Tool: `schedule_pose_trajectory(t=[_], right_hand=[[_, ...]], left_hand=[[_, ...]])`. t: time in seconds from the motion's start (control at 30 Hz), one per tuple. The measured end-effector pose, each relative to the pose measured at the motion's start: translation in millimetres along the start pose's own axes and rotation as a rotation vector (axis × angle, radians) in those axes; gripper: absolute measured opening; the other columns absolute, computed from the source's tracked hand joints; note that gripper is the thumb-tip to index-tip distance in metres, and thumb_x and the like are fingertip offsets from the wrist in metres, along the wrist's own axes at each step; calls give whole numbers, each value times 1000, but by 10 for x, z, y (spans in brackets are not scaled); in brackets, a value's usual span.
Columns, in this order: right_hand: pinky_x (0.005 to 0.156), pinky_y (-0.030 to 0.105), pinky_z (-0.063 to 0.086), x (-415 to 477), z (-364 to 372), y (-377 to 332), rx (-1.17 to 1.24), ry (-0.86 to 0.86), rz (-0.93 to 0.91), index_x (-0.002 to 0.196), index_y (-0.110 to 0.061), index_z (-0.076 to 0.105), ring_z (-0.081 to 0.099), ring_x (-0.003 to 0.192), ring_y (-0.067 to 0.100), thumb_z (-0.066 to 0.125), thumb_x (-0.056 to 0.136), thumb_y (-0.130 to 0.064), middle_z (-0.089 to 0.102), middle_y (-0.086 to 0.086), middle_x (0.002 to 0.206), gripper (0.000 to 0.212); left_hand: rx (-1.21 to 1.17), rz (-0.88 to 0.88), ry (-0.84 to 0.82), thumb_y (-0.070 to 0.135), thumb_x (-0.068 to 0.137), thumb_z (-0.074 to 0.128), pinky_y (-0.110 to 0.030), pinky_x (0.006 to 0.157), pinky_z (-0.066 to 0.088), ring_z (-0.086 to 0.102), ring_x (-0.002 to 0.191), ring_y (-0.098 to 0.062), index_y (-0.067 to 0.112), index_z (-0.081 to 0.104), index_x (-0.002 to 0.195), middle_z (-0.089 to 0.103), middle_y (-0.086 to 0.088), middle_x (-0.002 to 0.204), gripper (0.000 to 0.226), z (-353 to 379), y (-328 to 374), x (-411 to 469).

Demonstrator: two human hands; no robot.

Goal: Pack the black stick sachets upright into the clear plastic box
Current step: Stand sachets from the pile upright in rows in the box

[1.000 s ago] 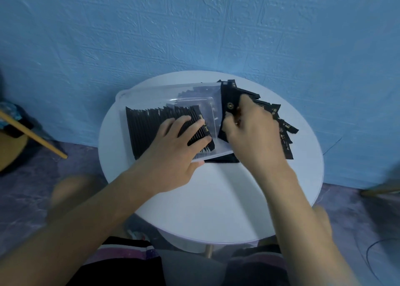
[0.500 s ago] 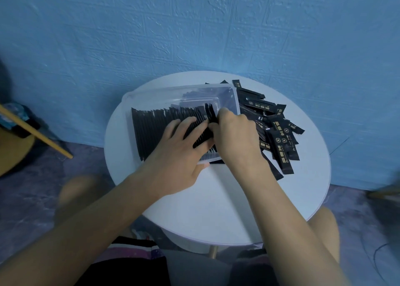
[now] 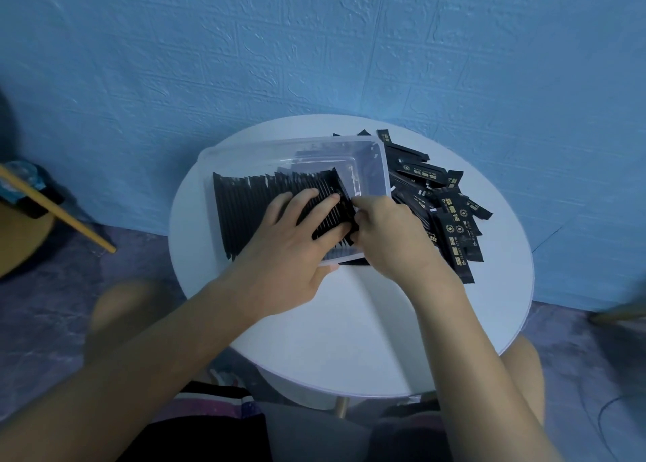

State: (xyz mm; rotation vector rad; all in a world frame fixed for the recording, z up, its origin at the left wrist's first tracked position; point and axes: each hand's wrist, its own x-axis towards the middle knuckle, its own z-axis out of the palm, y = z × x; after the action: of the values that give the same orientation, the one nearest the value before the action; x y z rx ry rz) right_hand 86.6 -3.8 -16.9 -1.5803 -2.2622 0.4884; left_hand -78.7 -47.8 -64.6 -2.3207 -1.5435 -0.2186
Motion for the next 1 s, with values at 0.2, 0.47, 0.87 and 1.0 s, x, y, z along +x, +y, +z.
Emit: schedule_pose_trajectory(t=[0.2, 0.47, 0.87, 1.0], right_hand=[[75, 42, 54, -27, -37, 10, 80, -10, 0, 97, -12, 61, 66, 86, 39, 39, 96, -5, 70, 13, 83, 23], [76, 47, 58, 18, -32, 51, 131, -34, 52, 100, -13, 64, 70, 86, 37, 35, 93, -8, 72, 14, 86, 31], [65, 33, 39, 77, -37, -33, -26, -69, 84, 90, -14, 61, 56, 80, 36, 48, 91, -6, 68, 10, 84, 15], [74, 38, 55, 102, -12, 5, 30, -91, 93, 94, -17, 65, 65, 85, 36, 41, 91, -9, 72, 10, 86, 25]], left_hand=[[-7, 4, -5, 46, 94, 54, -56, 117, 22, 31, 144, -38, 26, 46, 147, 35, -9, 159, 57, -15, -6, 3], [0, -13, -10, 47, 93, 58, -56, 117, 23, 30, 145, -37, 26, 37, 154, 33, -7, 160, 68, -23, 7, 6], [24, -11, -44, 46, 93, 54, -56, 116, 25, 31, 143, -38, 21, 44, 150, 35, -9, 159, 62, -23, 1, 28], [29, -19, -31, 46, 93, 58, -58, 119, 18, 25, 148, -39, 20, 44, 150, 30, -11, 162, 65, -15, 24, 11]])
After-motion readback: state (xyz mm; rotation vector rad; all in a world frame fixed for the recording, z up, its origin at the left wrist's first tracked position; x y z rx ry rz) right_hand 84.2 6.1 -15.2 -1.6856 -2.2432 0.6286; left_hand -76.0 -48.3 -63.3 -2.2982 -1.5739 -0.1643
